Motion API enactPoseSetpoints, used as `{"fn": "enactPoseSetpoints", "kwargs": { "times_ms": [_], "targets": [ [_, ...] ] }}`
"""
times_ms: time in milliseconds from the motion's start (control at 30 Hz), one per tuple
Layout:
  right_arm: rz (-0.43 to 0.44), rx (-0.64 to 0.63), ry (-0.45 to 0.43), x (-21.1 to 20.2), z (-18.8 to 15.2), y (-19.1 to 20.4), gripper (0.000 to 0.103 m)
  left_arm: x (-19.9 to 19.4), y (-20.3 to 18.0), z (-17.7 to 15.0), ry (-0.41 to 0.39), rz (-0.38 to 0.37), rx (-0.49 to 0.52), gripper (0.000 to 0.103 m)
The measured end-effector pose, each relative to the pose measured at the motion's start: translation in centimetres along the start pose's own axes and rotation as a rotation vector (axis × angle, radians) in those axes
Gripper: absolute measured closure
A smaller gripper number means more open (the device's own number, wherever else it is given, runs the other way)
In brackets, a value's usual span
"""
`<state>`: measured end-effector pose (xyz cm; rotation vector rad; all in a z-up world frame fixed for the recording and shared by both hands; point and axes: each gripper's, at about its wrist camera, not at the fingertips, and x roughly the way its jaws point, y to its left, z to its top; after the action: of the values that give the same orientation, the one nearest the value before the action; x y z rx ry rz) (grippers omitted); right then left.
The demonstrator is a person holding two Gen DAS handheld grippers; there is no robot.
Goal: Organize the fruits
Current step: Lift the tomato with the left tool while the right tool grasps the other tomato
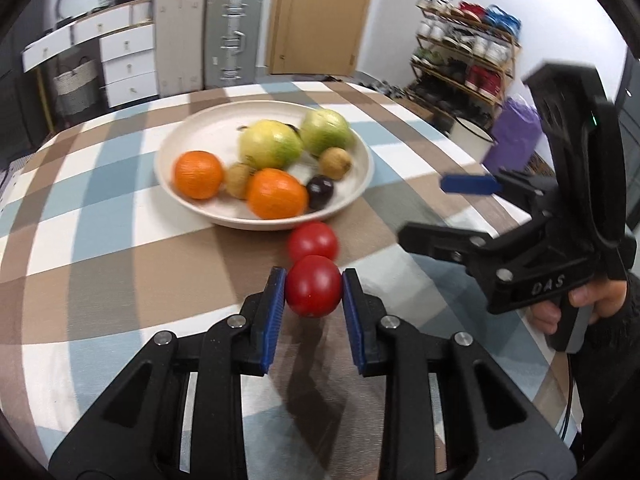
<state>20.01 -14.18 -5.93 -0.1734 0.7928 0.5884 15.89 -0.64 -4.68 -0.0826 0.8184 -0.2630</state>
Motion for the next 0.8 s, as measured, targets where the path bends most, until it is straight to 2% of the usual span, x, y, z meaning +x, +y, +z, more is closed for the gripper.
{"fn": "enactPoseSetpoints", "kwargs": {
  "times_ms": [200,400,533,667,733,800],
  "targets": [
    [0.033,-0.003,0.014,0.2,-0.2,0.6,0.001,-1.0,1.5,0.0,-0.033,0.040,-0.036,0.077],
    [0.117,-0.017,0.041,0.9,-0.2,2.1,0.002,-1.9,2.1,0.1,-0.067,0.071,-0.048,0.077],
    [0.143,-0.054,0.069,1.9,0.0,4.0,0.012,-2.4,2.8,0.3,-0.080,0.081,-0.069,0.077],
    [0.151,-0.088,0.093,2.9,0.2,5.5,0.012,-2.7,3.3,0.2,-0.092,0.087,-0.088,0.077],
    [0.152,-0.099,0.102,3.2,0.4,6.1,0.020,-3.0,3.5,0.3,-0.101,0.093,-0.097,0.077],
    [0.141,-0.101,0.104,3.5,0.6,6.4,0.021,-3.0,3.8,0.3,-0.104,0.098,-0.106,0.077]
  ]
}}
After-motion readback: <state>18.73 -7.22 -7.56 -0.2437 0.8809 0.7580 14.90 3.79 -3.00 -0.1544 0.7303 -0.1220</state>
